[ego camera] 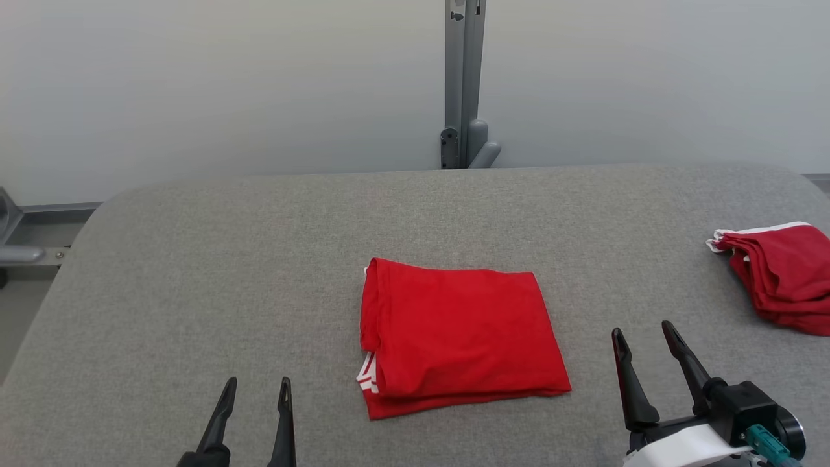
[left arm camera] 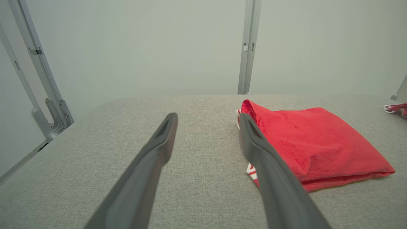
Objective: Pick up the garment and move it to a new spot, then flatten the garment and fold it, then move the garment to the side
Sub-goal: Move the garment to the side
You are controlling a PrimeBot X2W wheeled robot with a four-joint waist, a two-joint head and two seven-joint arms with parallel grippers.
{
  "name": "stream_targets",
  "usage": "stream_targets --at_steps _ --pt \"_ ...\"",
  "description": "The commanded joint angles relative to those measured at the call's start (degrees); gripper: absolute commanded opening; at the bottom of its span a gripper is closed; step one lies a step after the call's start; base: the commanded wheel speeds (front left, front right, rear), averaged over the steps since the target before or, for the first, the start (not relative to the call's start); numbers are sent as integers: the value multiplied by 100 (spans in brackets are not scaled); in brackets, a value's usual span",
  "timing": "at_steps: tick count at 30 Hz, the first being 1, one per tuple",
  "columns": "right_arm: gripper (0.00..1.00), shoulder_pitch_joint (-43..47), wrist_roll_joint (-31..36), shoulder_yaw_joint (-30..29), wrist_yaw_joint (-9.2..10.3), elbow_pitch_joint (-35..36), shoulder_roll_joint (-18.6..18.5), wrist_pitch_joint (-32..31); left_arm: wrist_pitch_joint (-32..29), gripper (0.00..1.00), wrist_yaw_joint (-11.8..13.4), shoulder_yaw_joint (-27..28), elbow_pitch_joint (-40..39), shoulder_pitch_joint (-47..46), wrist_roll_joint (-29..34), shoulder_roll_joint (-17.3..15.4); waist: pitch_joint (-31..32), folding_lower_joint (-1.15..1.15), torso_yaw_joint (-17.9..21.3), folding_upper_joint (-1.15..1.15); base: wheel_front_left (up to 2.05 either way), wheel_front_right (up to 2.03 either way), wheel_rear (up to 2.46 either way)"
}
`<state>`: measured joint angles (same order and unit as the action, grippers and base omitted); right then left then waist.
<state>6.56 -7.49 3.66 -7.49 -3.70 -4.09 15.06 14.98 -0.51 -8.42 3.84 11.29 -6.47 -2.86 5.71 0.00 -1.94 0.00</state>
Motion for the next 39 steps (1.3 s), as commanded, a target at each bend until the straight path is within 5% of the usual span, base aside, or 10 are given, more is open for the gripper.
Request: stream_targets --at_steps 1,14,24,30,39 --pt "100 57 -52 -8 1 -14 7 15 23 100 8 -4 -5 8 39 -8 -10 0 -32 0 0 0 0" --pt "100 -239 -548 -39 1 -586 -32 14 23 100 34 -333 -13 -159 241 -8 -261 0 -402 0 0 0 0" --pt "100 -1580 -2915 1296 1 -2420 -952 15 24 100 -13 -735 5 -443 206 -9 -753 0 -838 0 0 0 0" --pt "100 -2228 -4401 2253 1 -2781 -1557 10 23 100 5 -885 -16 -750 145 -9 -1197 0 -1009 0 0 0 0" --pt "100 -2607 -6332 3130 1 -2695 -1981 -192 23 100 -27 -942 36 -1034 158 -9 -1470 0 -1111 0 0 0 0"
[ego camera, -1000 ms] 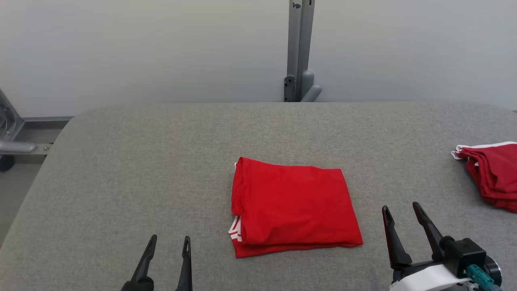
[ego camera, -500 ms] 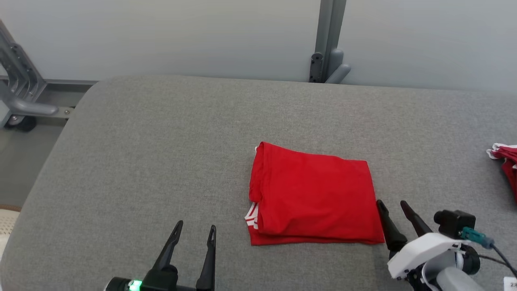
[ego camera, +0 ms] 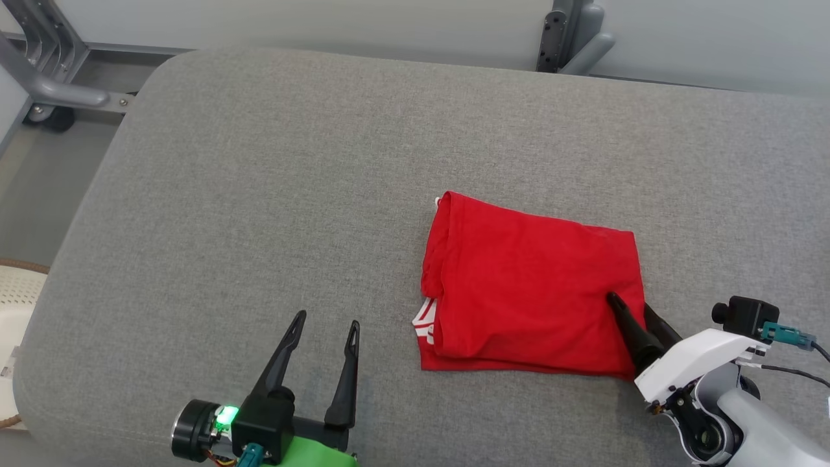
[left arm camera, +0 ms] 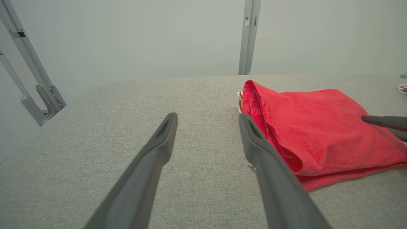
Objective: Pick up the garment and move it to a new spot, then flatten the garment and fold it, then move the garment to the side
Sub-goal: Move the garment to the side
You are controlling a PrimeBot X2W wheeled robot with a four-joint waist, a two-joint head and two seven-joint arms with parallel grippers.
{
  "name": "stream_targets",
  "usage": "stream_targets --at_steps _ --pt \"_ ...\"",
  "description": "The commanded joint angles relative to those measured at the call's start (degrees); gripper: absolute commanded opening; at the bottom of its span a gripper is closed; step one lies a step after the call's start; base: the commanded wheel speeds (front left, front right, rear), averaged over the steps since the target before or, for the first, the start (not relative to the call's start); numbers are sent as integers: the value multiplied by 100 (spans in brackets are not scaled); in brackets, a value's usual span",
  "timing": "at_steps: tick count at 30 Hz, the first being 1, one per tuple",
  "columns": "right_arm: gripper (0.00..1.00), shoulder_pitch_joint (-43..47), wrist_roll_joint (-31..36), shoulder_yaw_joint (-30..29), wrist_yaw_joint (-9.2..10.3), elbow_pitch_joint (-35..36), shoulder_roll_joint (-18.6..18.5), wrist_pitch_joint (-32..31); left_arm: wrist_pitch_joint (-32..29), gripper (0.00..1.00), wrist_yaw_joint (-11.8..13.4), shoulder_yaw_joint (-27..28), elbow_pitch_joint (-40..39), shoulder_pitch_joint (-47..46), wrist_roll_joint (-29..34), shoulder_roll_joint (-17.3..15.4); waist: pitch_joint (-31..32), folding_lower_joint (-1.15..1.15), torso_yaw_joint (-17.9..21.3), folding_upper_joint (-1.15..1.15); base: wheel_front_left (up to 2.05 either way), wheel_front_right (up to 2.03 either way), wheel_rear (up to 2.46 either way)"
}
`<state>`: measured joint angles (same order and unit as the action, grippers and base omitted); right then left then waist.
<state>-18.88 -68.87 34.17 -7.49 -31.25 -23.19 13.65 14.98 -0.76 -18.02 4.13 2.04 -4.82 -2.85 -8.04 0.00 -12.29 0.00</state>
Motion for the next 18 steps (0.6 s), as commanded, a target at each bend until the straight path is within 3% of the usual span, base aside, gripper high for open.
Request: stream_targets --at_steps 1,4,7,10,18 --pt "100 -80 -362 147 1 90 -117 -82 23 100 8 25 6 -117 -4 -10 -106 0 -70 0 0 0 0" --pt "100 -109 -628 271 1 123 -176 -102 24 100 26 21 12 -138 -1 -10 -120 0 -53 0 0 0 0" --pt "45 -143 -971 401 1 204 -243 -105 23 100 37 6 32 -170 9 -10 -124 0 -13 0 0 0 0" --pt "0 -209 -1200 473 1 295 -318 -50 23 100 64 -6 41 -196 7 -10 -133 0 24 0 0 0 0" --pt "0 -280 -1424 621 1 410 -565 71 23 100 74 23 57 -192 25 -10 -120 0 128 0 0 0 0"
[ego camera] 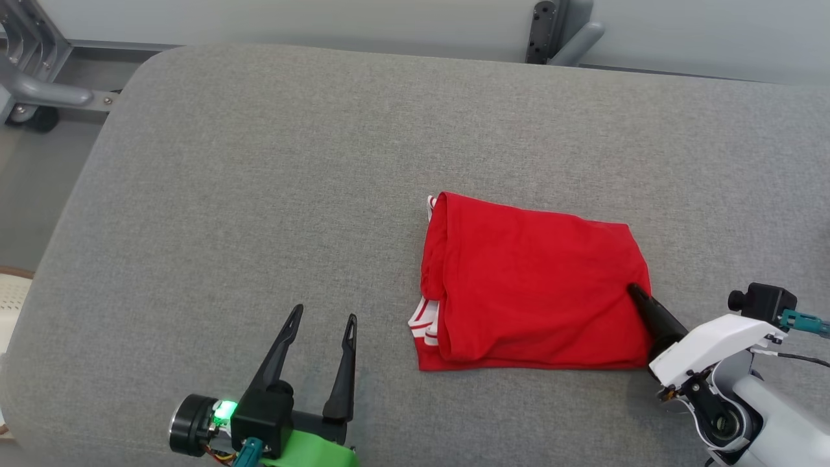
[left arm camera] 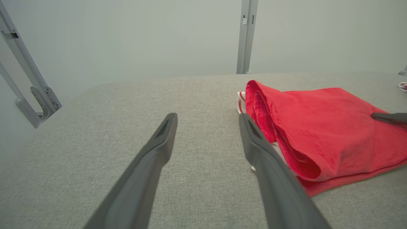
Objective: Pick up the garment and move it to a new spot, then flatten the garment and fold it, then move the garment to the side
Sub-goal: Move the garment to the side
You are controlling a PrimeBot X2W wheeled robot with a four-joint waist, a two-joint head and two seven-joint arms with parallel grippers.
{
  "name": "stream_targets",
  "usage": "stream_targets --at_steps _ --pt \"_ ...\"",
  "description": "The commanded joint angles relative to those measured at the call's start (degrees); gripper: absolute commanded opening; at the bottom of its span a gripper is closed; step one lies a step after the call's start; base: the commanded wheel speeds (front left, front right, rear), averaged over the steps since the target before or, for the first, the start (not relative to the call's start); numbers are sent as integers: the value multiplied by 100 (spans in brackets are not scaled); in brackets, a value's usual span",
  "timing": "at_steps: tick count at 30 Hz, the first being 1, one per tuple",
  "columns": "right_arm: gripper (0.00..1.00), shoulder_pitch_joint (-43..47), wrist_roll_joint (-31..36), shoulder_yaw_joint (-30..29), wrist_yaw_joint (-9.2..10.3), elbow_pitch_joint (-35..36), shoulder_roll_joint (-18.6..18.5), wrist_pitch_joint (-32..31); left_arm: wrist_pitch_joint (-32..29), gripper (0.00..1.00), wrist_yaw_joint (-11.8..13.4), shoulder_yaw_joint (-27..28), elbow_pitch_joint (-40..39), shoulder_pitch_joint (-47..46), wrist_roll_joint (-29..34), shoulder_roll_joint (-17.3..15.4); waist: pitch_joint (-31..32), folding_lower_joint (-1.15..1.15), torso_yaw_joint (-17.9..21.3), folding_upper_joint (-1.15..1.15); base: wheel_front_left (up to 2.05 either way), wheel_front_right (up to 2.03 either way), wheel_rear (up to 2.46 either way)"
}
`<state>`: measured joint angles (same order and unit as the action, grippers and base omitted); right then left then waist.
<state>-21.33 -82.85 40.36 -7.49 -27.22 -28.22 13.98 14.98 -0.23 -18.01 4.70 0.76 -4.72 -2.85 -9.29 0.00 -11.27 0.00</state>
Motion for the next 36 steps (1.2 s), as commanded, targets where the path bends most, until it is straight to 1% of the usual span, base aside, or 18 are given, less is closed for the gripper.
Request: stream_targets --at_steps 1,7,14,17,26,30,31,32,36 --pt "0 -44 -15 20 1 12 -94 51 23 100 16 29 -14 -55 28 -10 5 0 60 0 0 0 0" --pt "0 -169 105 129 1 67 -275 100 23 100 -38 85 -121 -78 57 -10 -61 0 405 0 0 0 0" --pt "0 -316 253 250 1 209 -363 121 23 100 -110 189 -170 -199 113 -10 -244 0 1035 0 0 0 0" --pt "0 -404 370 177 1 286 -322 123 23 100 -143 239 -194 -271 175 -11 -356 0 1339 0 0 0 0" --pt "0 -586 804 -15 1 550 -30 126 23 100 -315 345 -394 -481 360 -95 -673 0 2264 0 0 0 0" --pt "0 -684 925 -46 1 536 44 126 23 100 -369 359 -521 -591 407 -158 -806 0 2559 0 0 0 0" --pt "0 -684 925 -46 1 536 44 126 23 100 -369 359 -521 -591 407 -158 -806 0 2559 0 0 0 0" --pt "0 -798 1012 -10 1 514 62 125 23 100 -380 377 -582 -657 437 -194 -910 0 2691 0 0 0 0" --pt "0 -1191 1244 143 1 446 -18 125 23 100 -408 328 -654 -841 531 -302 -1186 0 2878 0 0 0 0"
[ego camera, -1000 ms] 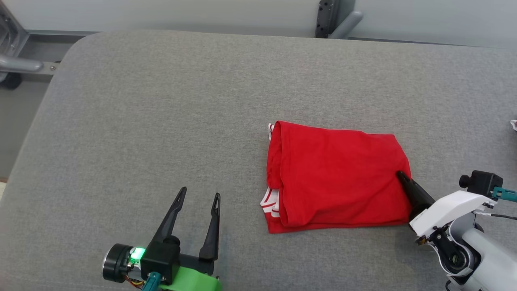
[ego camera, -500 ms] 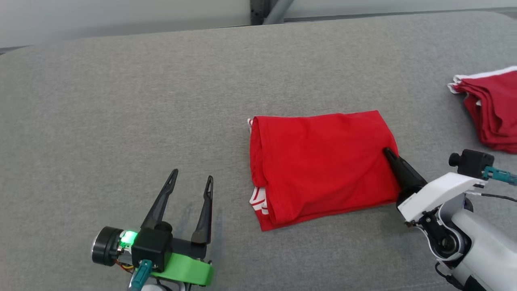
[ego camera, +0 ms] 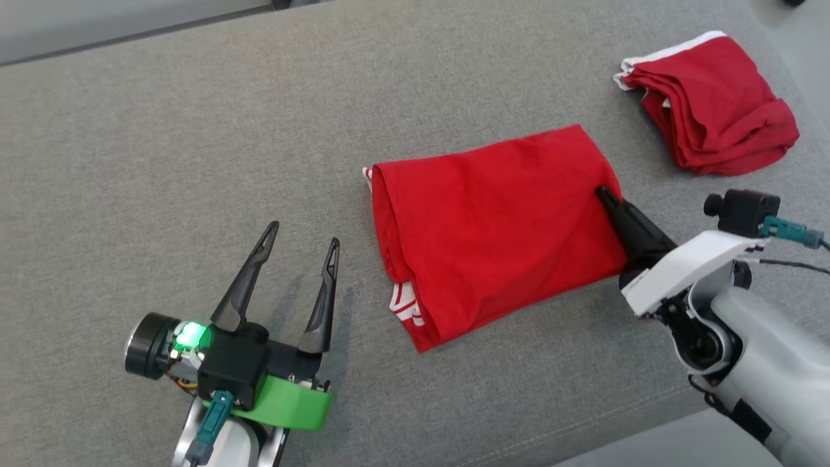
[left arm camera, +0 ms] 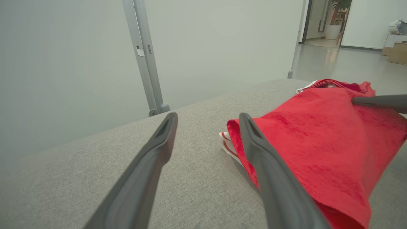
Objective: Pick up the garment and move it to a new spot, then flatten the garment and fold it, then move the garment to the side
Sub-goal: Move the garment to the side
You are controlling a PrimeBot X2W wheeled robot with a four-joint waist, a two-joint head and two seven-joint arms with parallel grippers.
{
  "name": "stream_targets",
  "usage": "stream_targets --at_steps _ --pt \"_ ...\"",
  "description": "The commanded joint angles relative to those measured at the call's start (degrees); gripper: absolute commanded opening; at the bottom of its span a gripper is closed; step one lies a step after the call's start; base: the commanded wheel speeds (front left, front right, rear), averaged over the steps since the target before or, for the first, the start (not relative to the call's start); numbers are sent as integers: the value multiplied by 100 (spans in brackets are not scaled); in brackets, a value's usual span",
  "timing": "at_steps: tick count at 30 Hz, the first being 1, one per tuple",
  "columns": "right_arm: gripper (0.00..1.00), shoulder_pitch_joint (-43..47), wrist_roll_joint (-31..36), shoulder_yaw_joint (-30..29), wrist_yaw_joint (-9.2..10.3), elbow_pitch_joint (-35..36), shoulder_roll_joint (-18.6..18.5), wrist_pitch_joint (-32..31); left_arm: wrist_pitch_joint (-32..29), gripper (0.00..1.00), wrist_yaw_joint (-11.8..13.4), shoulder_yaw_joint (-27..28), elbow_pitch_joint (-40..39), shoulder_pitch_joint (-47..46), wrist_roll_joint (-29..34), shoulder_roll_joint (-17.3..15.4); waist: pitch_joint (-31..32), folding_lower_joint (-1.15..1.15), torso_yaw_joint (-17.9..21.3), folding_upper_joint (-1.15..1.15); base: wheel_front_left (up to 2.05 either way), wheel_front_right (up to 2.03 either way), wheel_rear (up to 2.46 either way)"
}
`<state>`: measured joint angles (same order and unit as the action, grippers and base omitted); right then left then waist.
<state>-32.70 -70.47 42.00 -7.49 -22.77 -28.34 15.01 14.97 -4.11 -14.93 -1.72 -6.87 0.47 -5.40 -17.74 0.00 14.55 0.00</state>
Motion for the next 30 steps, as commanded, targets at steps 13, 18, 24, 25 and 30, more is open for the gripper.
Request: stream_targets --at_steps 13,18,24,25,30 --pt "0 -1386 308 20 1 -167 -1050 21 25 100 29 -289 -285 -626 118 -192 -1056 0 290 0 0 0 0" --pt "0 -1672 350 -103 1 -232 -1730 19 24 100 104 -345 -304 -665 96 -253 -1173 0 186 0 0 0 0" --pt "0 -1999 280 -92 1 -342 -2423 16 24 100 143 -373 -370 -737 76 -383 -1381 0 98 0 0 0 0" --pt "0 -2073 272 -80 1 -366 -2509 13 24 100 152 -374 -389 -750 75 -403 -1424 0 88 0 0 0 0" --pt "0 -2327 173 -32 2 -551 -2834 -50 25 100 153 -442 -429 -857 80 -478 -1610 0 8 0 0 0 0"
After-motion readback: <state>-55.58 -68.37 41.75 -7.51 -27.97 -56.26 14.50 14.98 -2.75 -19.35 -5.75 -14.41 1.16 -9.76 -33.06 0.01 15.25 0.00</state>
